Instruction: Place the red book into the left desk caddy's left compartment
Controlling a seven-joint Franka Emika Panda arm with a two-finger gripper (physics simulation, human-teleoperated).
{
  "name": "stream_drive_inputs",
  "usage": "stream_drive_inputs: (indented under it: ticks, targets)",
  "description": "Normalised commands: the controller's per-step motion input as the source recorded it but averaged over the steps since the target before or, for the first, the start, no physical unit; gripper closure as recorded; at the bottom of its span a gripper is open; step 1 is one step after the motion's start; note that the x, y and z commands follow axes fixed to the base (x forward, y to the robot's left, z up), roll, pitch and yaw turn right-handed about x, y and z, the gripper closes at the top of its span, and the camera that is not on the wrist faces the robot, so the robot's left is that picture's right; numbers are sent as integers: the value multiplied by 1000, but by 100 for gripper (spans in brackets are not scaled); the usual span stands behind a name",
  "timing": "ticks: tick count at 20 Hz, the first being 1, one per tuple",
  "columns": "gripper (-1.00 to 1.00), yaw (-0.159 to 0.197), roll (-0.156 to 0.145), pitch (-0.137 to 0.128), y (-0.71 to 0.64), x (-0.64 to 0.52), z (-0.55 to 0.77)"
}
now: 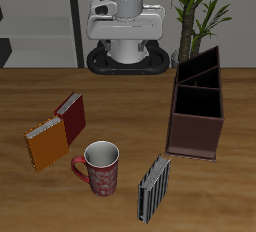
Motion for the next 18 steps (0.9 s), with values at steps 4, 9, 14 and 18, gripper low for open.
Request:
stream_drive_inputs:
  ticks: [4,9,14,18]
  targets:
    - [-100,-41,-22,-5,-258,-49,39]
    - [-100,8,17,5,-273,-74,-62]
    - [-100,-55,-87,-28,-537,-130,-61]
    - [-100,-36,-46,-3,-479,-35,-96]
